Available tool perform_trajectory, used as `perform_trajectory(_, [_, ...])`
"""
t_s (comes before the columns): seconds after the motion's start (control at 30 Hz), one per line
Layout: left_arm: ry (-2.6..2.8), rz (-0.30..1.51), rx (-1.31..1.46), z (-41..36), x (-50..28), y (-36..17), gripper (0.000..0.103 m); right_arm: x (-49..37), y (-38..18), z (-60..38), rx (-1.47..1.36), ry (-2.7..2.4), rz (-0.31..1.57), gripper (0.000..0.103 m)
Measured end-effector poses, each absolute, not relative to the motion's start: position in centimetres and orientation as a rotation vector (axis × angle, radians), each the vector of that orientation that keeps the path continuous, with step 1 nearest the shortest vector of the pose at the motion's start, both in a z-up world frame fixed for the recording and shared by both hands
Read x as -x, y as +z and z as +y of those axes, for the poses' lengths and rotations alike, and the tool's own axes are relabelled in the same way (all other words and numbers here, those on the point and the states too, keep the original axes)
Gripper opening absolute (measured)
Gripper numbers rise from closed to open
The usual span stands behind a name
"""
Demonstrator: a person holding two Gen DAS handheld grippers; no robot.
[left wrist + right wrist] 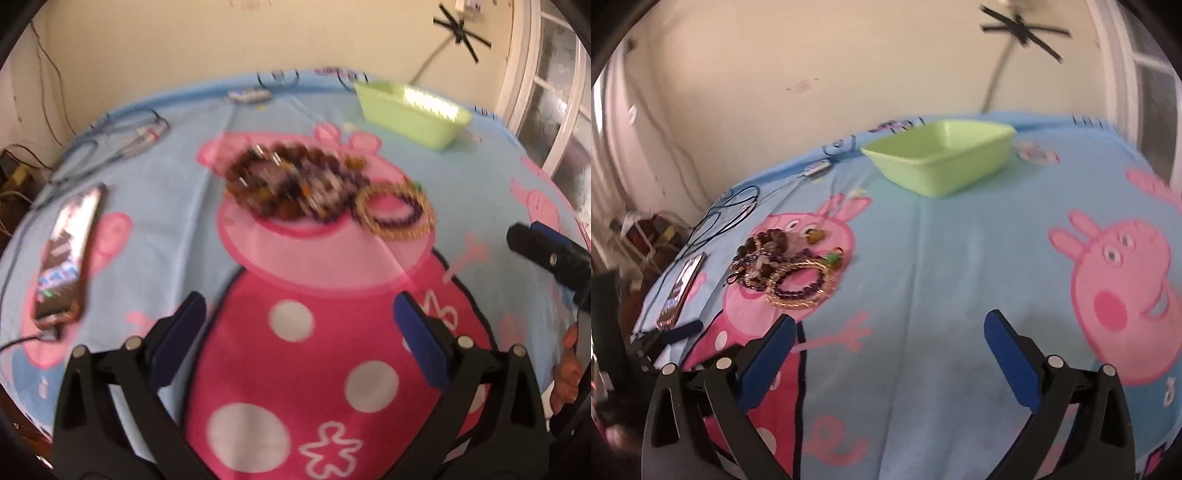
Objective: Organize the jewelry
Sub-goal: 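Move the right gripper toward the jewelry pile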
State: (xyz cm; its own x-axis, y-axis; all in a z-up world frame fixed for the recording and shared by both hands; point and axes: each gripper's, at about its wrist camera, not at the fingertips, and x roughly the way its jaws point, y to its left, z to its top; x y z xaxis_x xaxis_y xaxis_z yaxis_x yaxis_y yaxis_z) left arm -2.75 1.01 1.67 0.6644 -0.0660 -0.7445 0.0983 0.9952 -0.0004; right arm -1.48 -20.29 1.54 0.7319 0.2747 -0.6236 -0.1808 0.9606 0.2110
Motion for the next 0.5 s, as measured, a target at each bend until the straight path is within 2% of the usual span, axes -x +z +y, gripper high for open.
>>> perform_trajectory(0.1, [-0.106,0.782,-0.081,2.0,2.8,2.9,0.097,1.3,1.9,-19.3,-0.081,0.285,0.699,0.078])
perform_trajectory(0.2, [-0.109,0.761,-0.089,3.7,2.7,3.5,0.097,0.5,2.3,-18.3,-0.02,0.329,0.7,0.069])
perform_trajectory(0.3, [-0.098,0.757,-0.045,5.9,2.2,4.1,0.097,-0.5,2.9,-17.3,0.022,0.377,0.706,0.053])
perform_trajectory(0.37, [-0.109,0.745,-0.015,6.9,1.8,4.4,0.097,-1.5,3.4,-16.3,0.039,0.44,0.725,0.036])
perform_trajectory(0.43, [-0.149,0.739,0.043,7.9,0.7,5.1,0.097,-2.5,3.8,-15.5,0.05,0.499,0.743,0.025])
perform_trajectory(0.5, [-0.207,0.747,0.117,8.7,-0.7,5.5,0.09,-4.0,4.1,-14.5,0.05,0.555,0.773,0.017])
